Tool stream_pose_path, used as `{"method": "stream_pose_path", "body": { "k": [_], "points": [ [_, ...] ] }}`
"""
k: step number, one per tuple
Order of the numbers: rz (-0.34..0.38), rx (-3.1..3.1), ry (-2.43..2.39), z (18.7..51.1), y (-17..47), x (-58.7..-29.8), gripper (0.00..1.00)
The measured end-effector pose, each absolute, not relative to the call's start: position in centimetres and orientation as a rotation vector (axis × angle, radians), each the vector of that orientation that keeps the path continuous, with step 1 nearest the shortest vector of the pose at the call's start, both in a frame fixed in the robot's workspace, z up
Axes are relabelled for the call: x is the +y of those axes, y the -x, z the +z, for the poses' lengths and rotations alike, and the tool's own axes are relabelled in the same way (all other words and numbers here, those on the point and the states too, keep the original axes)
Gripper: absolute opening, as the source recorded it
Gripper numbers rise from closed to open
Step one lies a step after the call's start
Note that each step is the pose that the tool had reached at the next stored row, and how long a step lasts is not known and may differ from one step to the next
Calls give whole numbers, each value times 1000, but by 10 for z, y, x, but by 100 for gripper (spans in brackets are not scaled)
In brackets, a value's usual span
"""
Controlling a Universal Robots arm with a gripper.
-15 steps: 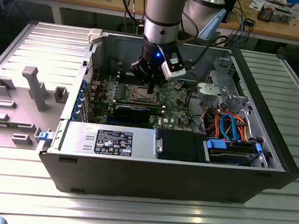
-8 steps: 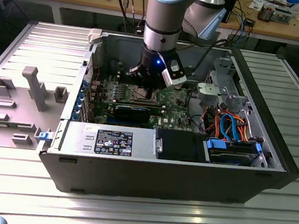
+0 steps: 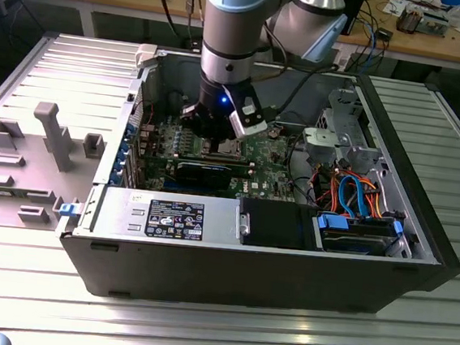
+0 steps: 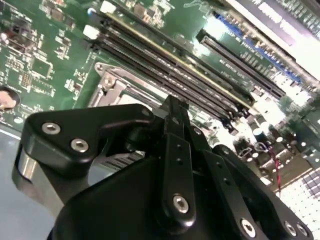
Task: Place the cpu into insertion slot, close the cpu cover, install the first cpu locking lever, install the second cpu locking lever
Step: 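Install the second cpu locking lever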
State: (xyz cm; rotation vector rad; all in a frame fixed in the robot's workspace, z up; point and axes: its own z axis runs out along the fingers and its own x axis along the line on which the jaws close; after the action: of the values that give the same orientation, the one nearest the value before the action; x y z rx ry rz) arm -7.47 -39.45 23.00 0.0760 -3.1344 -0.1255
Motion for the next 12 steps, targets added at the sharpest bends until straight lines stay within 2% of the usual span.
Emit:
{"method": "stream_pose_path", "body": {
  "k": [6,12],
  "points": [
    [-190,-3132,-78,229,82,-403,11],
    [-218,-3130,-79,225,90,-407,11]
  ]
}}
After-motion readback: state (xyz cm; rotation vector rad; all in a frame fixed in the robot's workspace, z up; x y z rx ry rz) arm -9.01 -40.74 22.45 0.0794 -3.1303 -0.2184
